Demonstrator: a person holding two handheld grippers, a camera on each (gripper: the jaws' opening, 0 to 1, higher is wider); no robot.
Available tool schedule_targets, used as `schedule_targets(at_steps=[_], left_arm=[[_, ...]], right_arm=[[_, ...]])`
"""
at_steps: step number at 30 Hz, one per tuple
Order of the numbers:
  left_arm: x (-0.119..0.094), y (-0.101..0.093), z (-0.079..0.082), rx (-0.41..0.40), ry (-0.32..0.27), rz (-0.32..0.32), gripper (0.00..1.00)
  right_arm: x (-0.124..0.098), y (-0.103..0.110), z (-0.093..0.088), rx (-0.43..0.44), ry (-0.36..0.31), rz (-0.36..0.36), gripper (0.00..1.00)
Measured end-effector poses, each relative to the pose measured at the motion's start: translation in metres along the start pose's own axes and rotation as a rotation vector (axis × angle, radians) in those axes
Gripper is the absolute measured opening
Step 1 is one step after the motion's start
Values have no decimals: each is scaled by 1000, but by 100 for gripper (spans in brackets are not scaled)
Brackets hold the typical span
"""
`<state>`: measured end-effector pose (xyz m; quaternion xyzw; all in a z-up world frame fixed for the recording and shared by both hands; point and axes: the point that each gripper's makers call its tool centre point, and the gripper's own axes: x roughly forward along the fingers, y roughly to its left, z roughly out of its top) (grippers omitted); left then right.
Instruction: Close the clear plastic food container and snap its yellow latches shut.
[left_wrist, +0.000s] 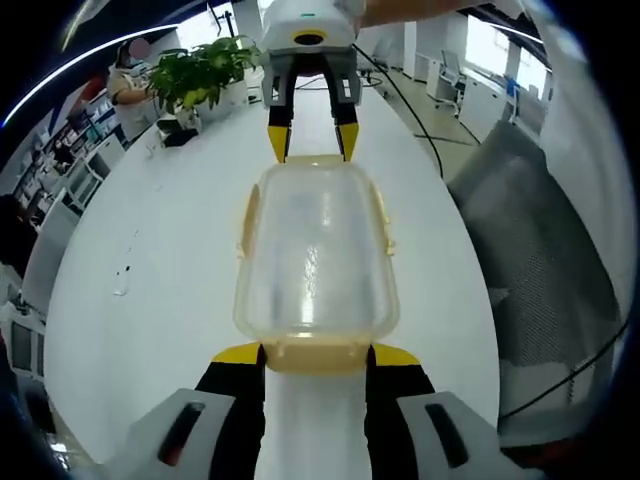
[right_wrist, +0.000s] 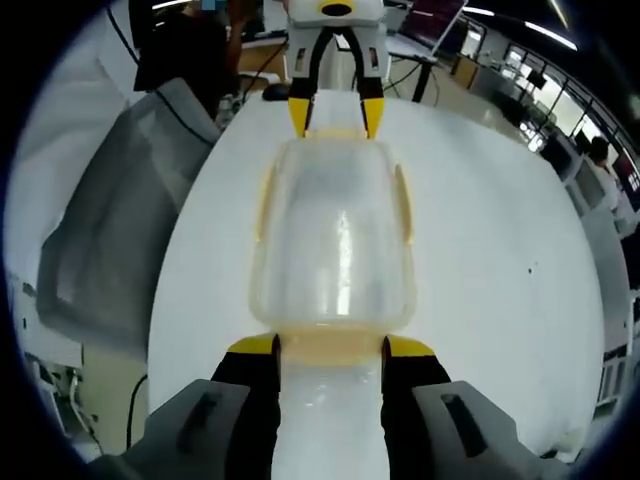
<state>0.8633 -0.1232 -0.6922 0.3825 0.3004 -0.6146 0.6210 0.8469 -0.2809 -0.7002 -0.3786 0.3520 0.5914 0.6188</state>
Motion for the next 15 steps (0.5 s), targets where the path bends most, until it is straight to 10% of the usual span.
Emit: schedule_targets(at_steps=[15], left_arm=[[26, 1, 23, 6, -16, -9, 32]], right_arm=[[-10, 1, -32, 15, 32, 1, 35]])
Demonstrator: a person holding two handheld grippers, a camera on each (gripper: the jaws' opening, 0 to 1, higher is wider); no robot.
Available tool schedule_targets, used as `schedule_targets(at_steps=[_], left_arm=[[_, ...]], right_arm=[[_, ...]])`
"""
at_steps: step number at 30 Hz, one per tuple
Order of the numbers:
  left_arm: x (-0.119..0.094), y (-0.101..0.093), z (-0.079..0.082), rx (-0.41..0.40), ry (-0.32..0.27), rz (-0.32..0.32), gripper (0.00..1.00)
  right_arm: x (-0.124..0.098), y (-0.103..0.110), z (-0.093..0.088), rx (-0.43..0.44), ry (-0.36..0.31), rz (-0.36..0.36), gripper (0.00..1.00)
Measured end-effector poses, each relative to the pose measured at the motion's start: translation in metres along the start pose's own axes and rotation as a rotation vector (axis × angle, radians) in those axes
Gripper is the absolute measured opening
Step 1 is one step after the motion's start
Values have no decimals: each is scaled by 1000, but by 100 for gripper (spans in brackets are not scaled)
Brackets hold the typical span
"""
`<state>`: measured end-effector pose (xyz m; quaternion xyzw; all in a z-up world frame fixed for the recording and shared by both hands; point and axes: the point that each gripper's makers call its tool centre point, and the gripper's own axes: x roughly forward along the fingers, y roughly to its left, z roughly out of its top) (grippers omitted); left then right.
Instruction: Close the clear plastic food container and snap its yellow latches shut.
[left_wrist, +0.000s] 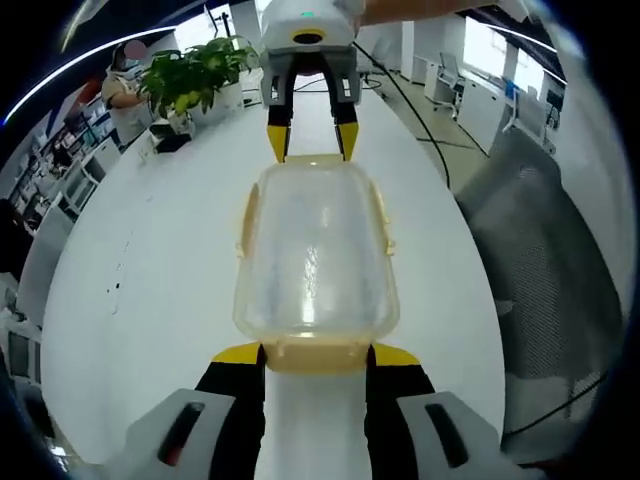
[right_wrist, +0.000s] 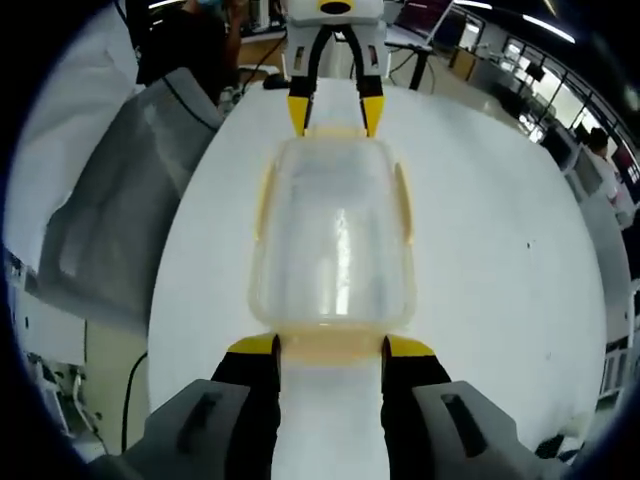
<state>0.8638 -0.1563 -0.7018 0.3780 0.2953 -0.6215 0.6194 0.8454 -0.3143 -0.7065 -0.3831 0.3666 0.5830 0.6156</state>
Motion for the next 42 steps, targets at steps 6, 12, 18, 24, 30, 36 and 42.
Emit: schedule_targets(at_steps=[6, 12, 18, 24, 30, 36, 42], left_arm=[[11, -1, 6, 4, 0, -2, 32], [17, 1, 7, 8, 7, 1, 32], [20, 4, 6, 6, 15, 2, 33], [22, 4, 6, -1, 16, -2, 33], [24, 2, 9, -4, 13, -6, 33], [27, 2, 7, -5, 19, -12, 33], [28, 0, 5, -21, 20, -16, 33]], right_arm=[[1, 1, -11, 3, 12, 1, 35], [2, -1, -18, -1, 26, -3, 35], [5, -5, -20, 0, 29, 0, 35], [6, -6, -22, -6, 37, 4, 36], [6, -5, -26, -7, 44, 11, 36], [7, -5, -26, -8, 47, 13, 36], [8, -7, -26, -12, 50, 14, 36]])
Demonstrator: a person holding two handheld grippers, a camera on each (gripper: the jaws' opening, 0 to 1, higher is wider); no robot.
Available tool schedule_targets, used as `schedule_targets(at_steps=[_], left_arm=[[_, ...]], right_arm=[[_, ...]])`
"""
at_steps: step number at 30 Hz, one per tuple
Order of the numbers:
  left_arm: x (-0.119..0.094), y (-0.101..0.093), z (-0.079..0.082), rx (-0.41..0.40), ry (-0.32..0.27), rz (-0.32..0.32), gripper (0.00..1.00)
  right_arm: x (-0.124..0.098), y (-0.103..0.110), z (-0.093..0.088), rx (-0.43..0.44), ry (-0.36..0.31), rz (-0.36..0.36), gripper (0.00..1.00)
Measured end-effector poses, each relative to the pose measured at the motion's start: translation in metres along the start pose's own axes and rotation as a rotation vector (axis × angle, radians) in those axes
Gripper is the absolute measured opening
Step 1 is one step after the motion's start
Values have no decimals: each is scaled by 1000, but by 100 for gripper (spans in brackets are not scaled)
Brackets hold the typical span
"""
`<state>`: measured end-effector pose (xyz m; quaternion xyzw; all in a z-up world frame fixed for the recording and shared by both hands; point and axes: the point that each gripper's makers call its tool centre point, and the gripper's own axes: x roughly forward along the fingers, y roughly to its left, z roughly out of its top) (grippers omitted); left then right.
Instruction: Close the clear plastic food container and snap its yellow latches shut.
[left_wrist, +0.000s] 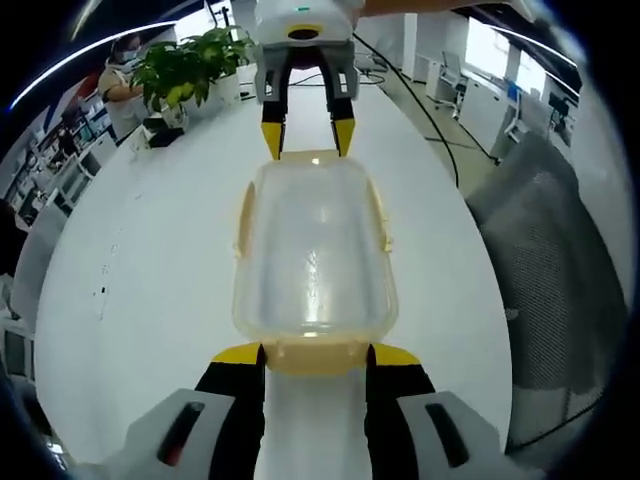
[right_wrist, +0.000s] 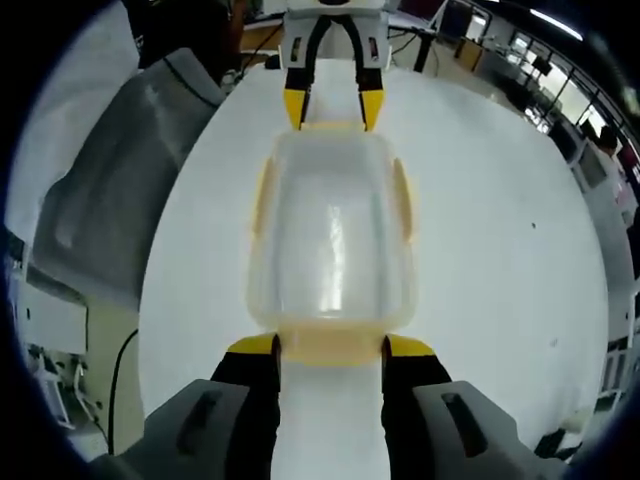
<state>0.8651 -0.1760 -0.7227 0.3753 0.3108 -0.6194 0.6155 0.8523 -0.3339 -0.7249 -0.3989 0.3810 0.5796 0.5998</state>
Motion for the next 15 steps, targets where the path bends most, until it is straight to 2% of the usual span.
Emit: schedule_targets(at_steps=[15], left_arm=[[3, -1, -1, 12, 0, 5, 34]], right_arm=[[1, 0, -1, 6, -1, -6, 37]])
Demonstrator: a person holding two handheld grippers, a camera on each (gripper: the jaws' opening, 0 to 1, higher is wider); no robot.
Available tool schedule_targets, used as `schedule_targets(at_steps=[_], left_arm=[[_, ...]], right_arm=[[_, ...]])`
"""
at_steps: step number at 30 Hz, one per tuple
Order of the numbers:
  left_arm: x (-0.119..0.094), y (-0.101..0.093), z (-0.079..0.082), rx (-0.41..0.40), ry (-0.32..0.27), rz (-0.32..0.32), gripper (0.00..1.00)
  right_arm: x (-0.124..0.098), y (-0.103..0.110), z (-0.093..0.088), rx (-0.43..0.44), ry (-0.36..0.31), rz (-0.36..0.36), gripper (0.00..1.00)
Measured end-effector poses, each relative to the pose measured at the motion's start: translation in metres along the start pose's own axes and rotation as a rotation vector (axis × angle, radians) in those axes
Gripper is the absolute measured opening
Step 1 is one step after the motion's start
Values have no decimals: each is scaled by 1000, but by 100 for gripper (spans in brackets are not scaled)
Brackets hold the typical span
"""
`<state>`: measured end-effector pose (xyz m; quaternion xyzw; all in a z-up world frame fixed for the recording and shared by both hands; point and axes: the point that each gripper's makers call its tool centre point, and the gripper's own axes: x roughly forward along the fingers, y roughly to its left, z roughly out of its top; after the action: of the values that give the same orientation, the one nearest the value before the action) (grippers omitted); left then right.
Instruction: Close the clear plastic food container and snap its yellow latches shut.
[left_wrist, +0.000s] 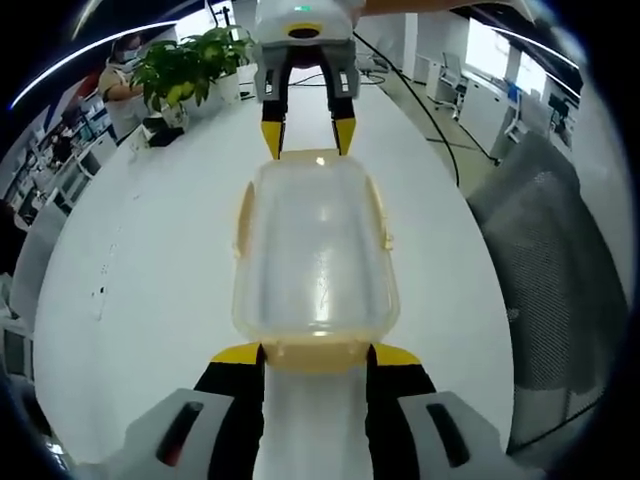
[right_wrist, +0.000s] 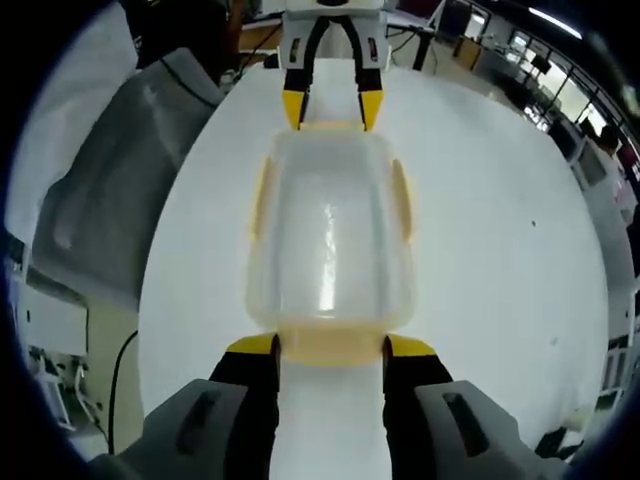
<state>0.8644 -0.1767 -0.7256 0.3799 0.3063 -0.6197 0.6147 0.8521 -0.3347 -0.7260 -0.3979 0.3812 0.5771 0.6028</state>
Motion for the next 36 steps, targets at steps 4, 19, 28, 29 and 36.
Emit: schedule_targets(at_steps=[4, 19, 28, 29, 36], left_arm=[[0, 0, 0, 8, 1, 2, 34], [-12, 1, 0, 3, 2, 22, 37], [-23, 1, 8, -52, -17, 54, 37], [-24, 2, 10, -65, -22, 63, 37], [-25, 9, 15, -228, -70, 145, 34]], right_arm=[[0, -2, 0, -5, 6, -6, 37], [-11, -4, 6, 40, -17, -22, 38], [-23, -3, 14, 73, -46, -67, 37], [-24, -3, 15, 79, -52, -71, 36], [-29, -7, 20, 193, -125, -132, 34]])
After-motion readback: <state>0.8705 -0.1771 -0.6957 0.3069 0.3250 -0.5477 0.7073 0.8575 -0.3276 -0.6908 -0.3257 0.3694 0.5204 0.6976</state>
